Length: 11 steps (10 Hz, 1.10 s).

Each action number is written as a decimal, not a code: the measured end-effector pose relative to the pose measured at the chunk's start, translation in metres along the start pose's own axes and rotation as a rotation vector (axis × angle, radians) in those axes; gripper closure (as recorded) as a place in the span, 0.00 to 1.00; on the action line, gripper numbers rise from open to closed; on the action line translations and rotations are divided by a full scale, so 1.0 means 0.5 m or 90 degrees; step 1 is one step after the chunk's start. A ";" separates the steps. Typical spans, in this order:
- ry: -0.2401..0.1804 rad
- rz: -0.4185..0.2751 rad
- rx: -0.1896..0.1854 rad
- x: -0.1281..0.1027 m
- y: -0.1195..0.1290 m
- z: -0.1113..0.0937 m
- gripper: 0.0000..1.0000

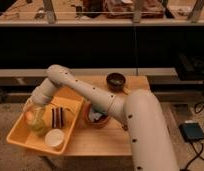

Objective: Place apple in plastic cup

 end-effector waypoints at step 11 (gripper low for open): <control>0.024 0.030 -0.038 0.045 -0.001 0.057 1.00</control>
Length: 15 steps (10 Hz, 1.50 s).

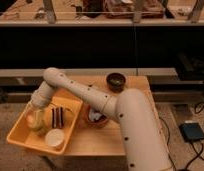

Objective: Place apple in plastic cup

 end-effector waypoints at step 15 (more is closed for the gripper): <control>-0.015 0.034 0.014 0.044 0.004 -0.009 0.20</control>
